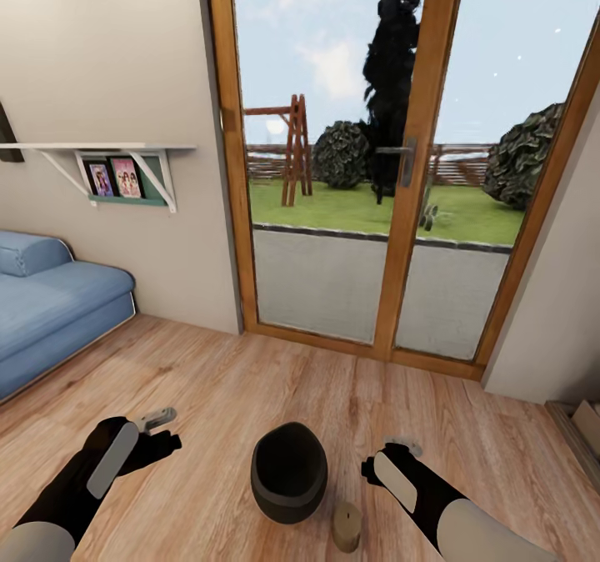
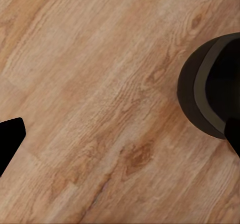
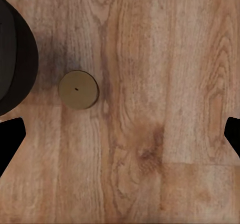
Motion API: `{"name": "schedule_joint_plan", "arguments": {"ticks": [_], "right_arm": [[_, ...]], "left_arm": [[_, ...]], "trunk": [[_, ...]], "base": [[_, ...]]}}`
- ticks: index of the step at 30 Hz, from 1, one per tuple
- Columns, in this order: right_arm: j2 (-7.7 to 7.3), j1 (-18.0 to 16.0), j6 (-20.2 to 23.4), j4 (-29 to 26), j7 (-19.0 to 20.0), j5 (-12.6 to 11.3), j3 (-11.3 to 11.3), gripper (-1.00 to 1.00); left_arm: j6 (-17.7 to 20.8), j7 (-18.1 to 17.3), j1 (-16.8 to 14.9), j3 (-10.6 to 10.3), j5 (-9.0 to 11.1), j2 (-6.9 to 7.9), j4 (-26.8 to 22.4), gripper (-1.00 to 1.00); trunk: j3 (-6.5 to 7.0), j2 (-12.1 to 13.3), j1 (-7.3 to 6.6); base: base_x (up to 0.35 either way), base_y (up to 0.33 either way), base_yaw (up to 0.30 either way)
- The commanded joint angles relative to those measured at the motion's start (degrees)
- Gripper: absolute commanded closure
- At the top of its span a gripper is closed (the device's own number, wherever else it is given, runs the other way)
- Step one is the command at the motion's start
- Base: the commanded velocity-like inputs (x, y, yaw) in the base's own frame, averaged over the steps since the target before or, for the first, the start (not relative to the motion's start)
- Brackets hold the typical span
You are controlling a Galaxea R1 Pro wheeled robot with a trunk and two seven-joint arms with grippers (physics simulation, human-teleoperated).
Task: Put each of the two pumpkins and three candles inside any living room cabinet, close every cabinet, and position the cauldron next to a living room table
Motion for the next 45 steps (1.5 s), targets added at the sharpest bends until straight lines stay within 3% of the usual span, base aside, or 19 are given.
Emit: {"name": "schedule_joint_plan", "arguments": {"ticks": [1,7,15,22,31,36,41,45], "right_arm": [[-0.05,-0.1,0.3,-0.1,-0.1,-0.2,0.3,-1.0],[0.0,-0.1,5.0,-0.1,1.3,-0.2,0.3,-1.0],[0.06,-0.1,6.0,-0.1,1.4,-0.2,0.3,-1.0],[0.24,-0.1,6.1,-0.2,1.4,-0.2,0.3,-1.0],[0.27,-0.1,6.8,-0.3,3.2,-0.2,0.6,-1.0],[0.28,-0.1,6.8,-0.3,6.7,0.1,0.8,-1.0],[0.22,-0.1,6.7,-0.2,8.5,1.4,0.9,-1.0],[0.27,-0.1,6.6,-0.1,8.7,2.2,0.9,-1.0]], "left_arm": [[0.1,0.6,0.0,0.1,0.6,0.03,-0.1,-1.0],[0.1,0.6,0.0,1.3,0.6,-0.12,-0.1,-1.0],[0.1,0.6,0.0,1.4,0.6,0.06,0.0,-1.0],[1.9,0.6,0.0,1.6,0.6,2.15,-0.1,-1.0],[2.6,0.7,0.0,1.7,0.4,2.42,-0.2,-1.0],[2.6,0.7,0.0,1.9,0.4,2.68,0.0,-1.0],[2.7,0.7,0.0,3.9,0.4,3.29,0.1,-1.0],[2.7,0.4,0.1,4.8,0.6,4.71,0.3,-1.0]], "trunk": [[-0.25,-0.4,0.22],[-1.32,-2.9,1.54],[-2.76,-6.1,3.29],[-4.02,-8.9,4.83],[-5.63,-12.5,6.81],[-6.53,-14.5,7.91],[-7.43,-16.5,9.01],[-8.14,-18.1,9.88]], "base": [[0.0,0.0,0.0],[0.0,0.0,0.0],[0.0,0.0,0.0],[0.0,0.0,0.0],[0.0,0.0,0.0],[0.0,0.0,0.0],[0.0,0.0,0.0],[0.0,0.0,0.0]]}}
